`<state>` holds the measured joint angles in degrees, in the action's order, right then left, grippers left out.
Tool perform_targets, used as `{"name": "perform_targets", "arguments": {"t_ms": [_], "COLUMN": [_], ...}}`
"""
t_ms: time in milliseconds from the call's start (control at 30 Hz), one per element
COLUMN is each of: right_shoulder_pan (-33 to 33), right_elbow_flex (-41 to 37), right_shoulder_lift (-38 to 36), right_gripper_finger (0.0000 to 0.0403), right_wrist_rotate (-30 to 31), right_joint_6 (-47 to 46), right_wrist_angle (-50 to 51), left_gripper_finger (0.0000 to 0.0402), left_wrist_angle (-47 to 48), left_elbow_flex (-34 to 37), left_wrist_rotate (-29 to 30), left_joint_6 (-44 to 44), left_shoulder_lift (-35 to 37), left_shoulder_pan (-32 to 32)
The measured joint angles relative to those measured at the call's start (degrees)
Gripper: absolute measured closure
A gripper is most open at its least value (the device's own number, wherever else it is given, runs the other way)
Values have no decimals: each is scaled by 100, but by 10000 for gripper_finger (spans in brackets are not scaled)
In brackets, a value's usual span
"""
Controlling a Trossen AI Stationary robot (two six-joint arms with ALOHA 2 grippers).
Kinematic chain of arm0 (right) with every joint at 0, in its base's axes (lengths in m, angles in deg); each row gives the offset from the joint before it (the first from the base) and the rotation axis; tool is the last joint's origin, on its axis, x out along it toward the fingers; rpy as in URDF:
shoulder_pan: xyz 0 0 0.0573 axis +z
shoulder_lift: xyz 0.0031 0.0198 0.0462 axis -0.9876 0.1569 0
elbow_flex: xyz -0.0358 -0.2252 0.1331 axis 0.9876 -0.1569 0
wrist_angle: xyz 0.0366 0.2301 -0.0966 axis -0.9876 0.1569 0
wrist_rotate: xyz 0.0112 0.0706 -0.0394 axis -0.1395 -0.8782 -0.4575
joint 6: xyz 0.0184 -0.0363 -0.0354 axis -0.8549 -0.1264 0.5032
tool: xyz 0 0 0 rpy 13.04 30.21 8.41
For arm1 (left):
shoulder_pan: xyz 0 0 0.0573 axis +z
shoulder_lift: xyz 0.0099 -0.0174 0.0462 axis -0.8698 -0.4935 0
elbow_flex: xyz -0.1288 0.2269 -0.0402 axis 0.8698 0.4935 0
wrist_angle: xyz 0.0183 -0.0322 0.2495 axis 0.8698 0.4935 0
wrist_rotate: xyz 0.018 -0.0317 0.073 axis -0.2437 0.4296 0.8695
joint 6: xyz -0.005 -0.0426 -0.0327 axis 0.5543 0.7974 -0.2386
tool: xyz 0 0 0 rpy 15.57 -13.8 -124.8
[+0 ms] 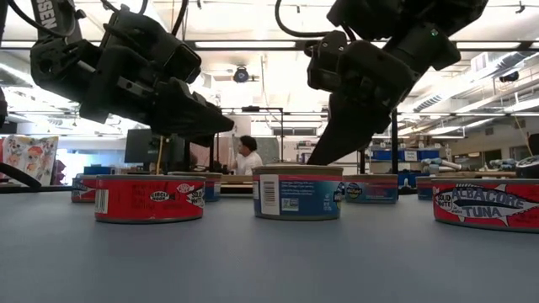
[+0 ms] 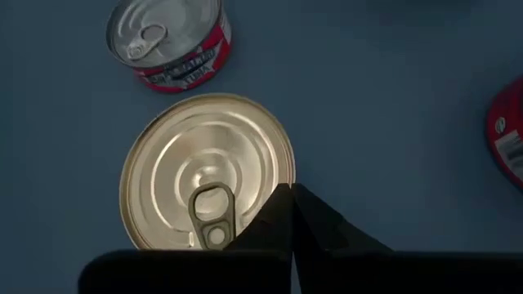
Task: Stack canned seafood by type on shelf
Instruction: Put the blue tuna can on the shelf
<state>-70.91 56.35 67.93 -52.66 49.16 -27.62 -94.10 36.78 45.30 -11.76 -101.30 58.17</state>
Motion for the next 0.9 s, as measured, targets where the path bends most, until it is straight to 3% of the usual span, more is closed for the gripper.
{"name": "perform_targets", "arguments": {"t_ms": [467,900], "right_shoulder_pan": [28,-126], "right_elbow_flex": [38,36], "right_shoulder_lift": [9,13], "right_gripper_finger": [396,396], "right_wrist_rotate": [-1,367], "right_joint_6": [-48,-341], "right_wrist_angle": [168,628], "left_gripper_finger": [396,396], "left_wrist_angle": [-404,-2139], "left_elbow_flex": [2,4], "left_wrist_rotate": [-209,-205], "left_joint_6": [21,304], "left_shoulder_lift": [-81,-1314], "left_shoulder_pan": [0,0]}}
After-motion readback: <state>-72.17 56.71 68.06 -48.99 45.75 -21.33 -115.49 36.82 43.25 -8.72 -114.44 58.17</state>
